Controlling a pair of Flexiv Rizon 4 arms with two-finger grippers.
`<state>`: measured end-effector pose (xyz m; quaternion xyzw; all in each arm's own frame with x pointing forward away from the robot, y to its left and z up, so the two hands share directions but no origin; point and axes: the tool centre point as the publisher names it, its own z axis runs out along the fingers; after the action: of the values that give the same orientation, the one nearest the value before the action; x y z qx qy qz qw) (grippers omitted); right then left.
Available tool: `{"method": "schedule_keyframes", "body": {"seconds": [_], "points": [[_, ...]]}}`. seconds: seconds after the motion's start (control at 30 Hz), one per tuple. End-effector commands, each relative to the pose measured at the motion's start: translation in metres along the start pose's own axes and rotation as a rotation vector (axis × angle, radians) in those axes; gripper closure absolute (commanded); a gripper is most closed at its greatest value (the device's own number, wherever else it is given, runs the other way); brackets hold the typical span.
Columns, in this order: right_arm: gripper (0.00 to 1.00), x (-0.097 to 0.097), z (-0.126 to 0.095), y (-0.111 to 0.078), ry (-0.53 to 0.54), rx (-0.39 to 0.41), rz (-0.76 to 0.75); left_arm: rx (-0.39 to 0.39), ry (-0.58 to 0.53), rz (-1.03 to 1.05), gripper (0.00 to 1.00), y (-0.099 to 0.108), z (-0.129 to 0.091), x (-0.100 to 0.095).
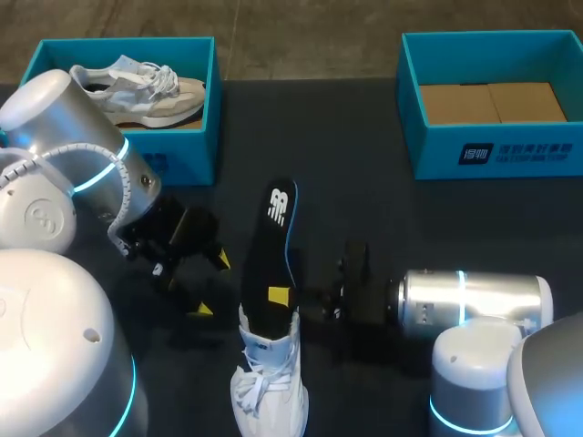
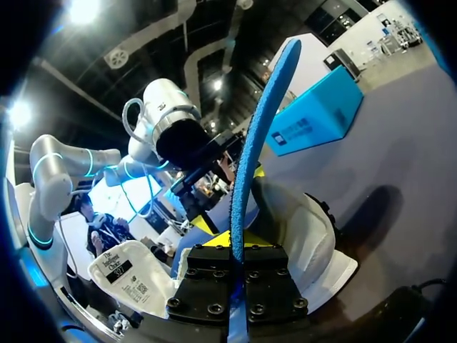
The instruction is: Take the shoe out of the shoebox, open the shoe tongue, remove and reinsert the insole, then place the shoe into the shoebox
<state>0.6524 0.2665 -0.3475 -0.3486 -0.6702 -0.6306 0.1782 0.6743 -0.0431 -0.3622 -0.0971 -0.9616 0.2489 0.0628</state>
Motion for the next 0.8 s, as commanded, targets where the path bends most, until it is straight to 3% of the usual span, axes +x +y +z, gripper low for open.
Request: {"method": "schedule_keyframes", "body": {"seconds": [0.03, 0.8], "points": [[1.00, -0.001, -0.003, -0.008, 0.004, 0.000, 0.002, -0.002, -0.003, -0.001, 0.00, 0.000, 0.001, 0.001], [1.00, 0.008, -0.002, -0.026, 0.046, 0.083, 0.003, -0.002, -0.003, -0.001, 0.00, 0.000, 0.001, 0.001]]}}
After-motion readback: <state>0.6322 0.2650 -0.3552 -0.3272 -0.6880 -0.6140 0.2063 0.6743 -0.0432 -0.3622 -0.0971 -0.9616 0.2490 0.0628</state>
